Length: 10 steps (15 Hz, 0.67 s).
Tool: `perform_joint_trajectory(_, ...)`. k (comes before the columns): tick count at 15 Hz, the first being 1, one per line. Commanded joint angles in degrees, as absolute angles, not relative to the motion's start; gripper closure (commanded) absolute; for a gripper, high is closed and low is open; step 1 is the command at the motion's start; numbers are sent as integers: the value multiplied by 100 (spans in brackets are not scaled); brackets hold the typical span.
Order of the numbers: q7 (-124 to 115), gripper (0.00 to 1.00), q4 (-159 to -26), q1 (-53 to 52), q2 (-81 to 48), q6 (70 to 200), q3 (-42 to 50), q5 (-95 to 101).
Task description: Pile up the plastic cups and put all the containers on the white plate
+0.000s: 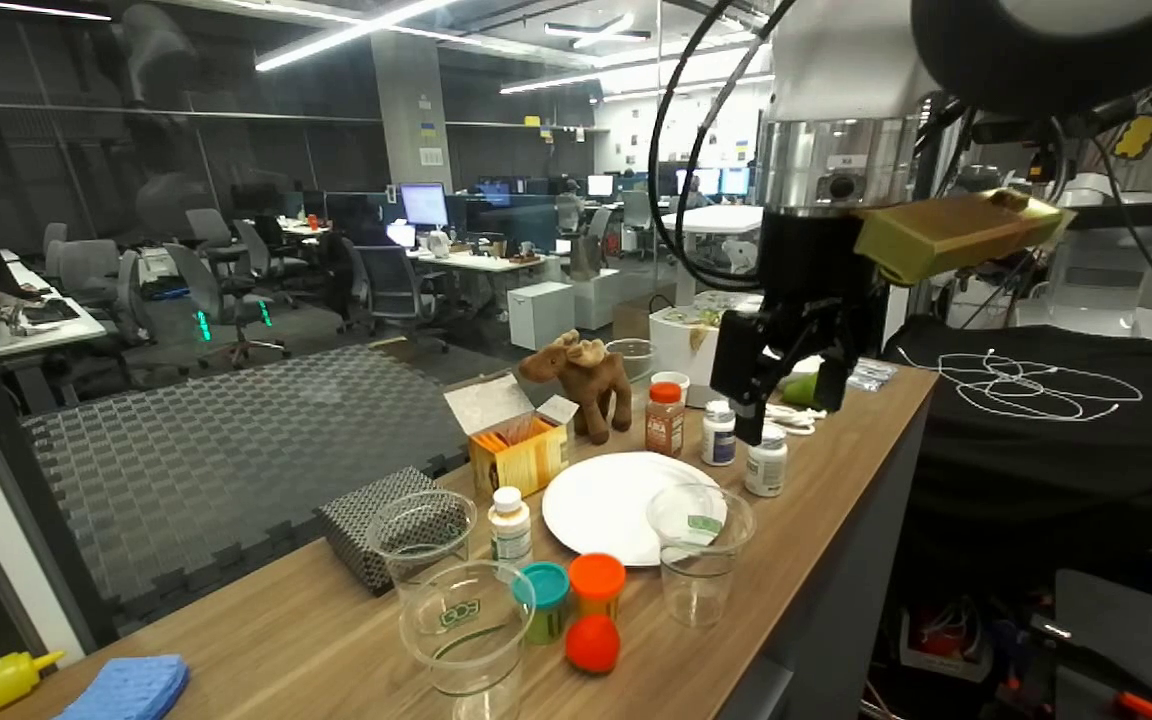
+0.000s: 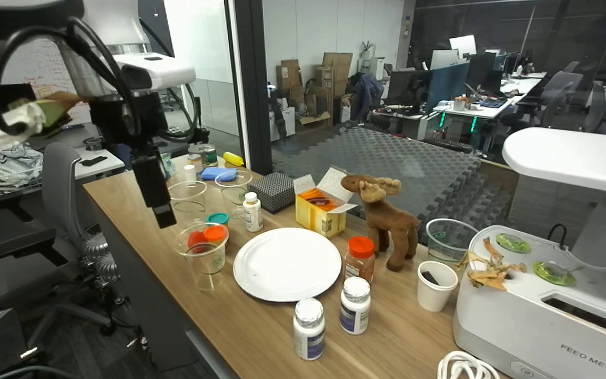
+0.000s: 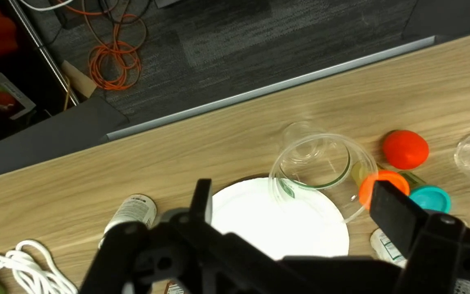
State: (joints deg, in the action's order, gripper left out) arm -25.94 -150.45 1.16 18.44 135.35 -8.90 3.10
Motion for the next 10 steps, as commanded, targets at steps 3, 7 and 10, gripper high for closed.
perform_joint_trajectory(3, -2740, 0, -14981, 321, 1061, 14281, -823, 728)
perform_joint_trajectory(7, -2464, 0, -14801, 232, 496, 14488, -636, 578)
perform_joint_trajectory(10, -2213, 0, -14669, 165, 190, 14574, -499, 355)
